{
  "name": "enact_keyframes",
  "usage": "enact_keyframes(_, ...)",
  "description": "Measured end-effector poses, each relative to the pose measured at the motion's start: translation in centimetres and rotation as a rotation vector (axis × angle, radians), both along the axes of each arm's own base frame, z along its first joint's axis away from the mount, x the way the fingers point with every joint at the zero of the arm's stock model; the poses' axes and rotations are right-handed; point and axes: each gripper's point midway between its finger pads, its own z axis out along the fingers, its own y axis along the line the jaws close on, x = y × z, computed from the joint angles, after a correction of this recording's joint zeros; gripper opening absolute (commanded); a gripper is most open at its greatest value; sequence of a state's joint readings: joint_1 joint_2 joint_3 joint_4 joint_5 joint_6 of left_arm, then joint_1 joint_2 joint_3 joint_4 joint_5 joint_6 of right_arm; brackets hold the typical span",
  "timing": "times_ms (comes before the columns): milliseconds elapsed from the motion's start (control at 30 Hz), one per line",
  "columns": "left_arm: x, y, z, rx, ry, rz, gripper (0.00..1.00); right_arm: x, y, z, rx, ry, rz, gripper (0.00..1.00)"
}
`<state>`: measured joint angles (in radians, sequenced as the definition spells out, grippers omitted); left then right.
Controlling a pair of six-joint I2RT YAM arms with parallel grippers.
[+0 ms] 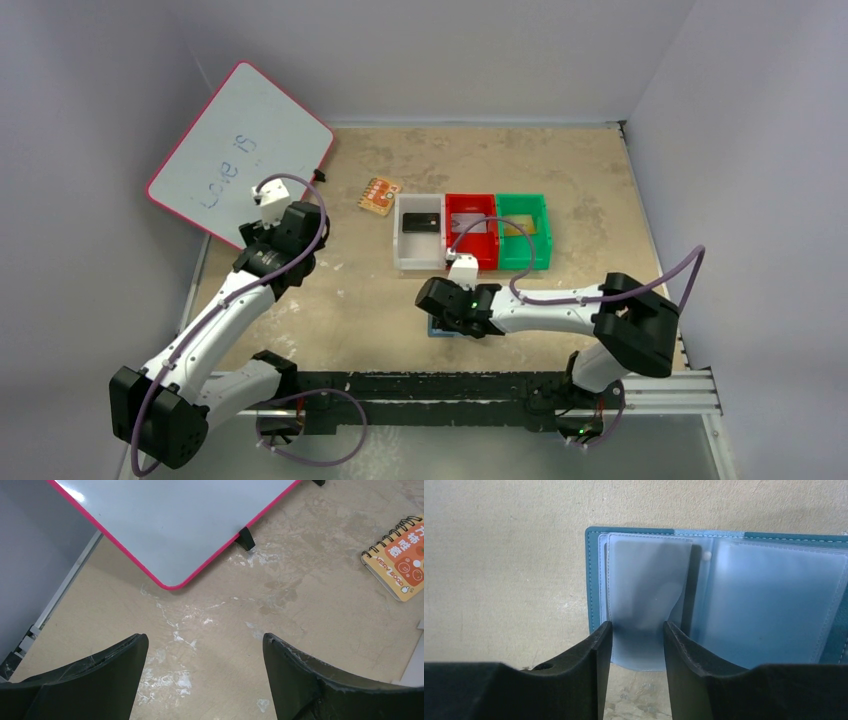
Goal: Take the credit cards out of the card holder
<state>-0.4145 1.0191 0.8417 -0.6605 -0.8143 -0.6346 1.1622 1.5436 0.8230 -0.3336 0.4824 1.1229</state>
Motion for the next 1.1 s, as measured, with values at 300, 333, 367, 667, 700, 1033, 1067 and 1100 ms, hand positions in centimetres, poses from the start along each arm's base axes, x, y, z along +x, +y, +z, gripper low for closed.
enact_keyframes(300, 0.1, -0.8, -0.4, -0.036, 0.012, -0.034, 0.84, 0.5, -0.1, 0.2, 0.130, 0.001, -0.012, 0.42)
enact_keyframes(333, 0.1, -0.9, -0.4, -0.038, 0.011, -0.036, 0.84, 0.5, -0.1, 0.3, 0.142, 0.003, -0.012, 0.45)
enact_keyframes(367, 0.2, -0.9, -0.4, -0.040, 0.010, -0.037, 0.84, 0.5, 0.0, 0.3, 0.150, 0.004, -0.012, 0.49)
enact_keyframes(667, 0.2, -1.3, -0.5, -0.055, 0.015, -0.052, 0.84, 1.3, 0.5, 0.4, 0.127, -0.005, -0.023, 0.50)
enact_keyframes(700, 0.2, -1.3, -0.5, -0.056, 0.015, -0.053, 0.84, 1.8, 0.2, 0.2, 0.078, -0.011, -0.041, 0.46)
enact_keyframes(1033, 0.2, -1.3, -0.5, -0.054, 0.015, -0.054, 0.83, 1.9, -1.7, -0.1, -0.011, -0.018, -0.084, 0.35)
enact_keyframes(1067, 0.2, -1.3, -0.5, -0.055, 0.014, -0.054, 0.83, 1.9, -1.8, -0.1, -0.013, -0.018, -0.086, 0.36)
enact_keyframes(1100, 0.3, -1.3, -0.5, -0.055, 0.014, -0.055, 0.83, 1.8, -1.8, -0.1, -0.015, -0.016, -0.087, 0.39)
